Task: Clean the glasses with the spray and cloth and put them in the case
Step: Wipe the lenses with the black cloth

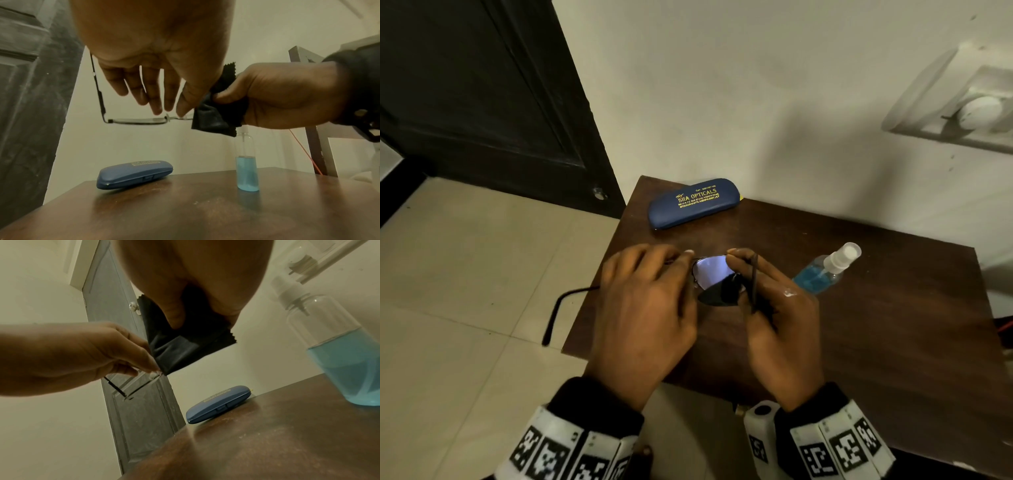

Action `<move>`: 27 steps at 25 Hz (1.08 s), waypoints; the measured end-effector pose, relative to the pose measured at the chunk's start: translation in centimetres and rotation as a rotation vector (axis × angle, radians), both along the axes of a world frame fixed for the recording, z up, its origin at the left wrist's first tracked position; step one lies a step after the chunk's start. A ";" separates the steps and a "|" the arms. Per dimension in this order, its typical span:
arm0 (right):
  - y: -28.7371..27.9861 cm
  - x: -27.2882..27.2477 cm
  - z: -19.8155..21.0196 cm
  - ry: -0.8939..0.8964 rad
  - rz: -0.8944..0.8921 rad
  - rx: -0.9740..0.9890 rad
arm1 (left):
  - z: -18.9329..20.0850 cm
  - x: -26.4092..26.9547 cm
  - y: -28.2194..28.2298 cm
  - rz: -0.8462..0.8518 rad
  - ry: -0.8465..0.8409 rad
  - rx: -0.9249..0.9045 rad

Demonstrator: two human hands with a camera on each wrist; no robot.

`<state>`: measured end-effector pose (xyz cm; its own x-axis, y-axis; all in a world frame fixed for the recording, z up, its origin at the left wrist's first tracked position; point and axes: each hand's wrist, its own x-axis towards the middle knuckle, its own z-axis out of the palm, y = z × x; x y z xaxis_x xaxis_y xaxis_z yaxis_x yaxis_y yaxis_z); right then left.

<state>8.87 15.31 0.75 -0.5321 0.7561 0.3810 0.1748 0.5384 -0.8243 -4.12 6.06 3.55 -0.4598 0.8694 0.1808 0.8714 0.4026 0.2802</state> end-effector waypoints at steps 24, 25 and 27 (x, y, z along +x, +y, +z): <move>-4.8 -0.4 0.7 -0.220 -0.225 -0.132 | 1.5 0.4 0.7 0.210 0.038 -0.524; -5.2 -0.8 0.2 -0.303 -0.178 -0.030 | 1.6 0.6 0.8 0.195 0.029 -0.509; -5.1 -1.2 -0.5 -0.431 -0.049 0.134 | 1.7 0.8 0.9 0.162 0.034 -0.507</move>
<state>7.67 10.25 0.26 -0.6282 0.7436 0.2288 0.5150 0.6179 -0.5942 -3.33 6.94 5.25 -0.5965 0.7699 -0.2268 0.7921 0.6103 -0.0115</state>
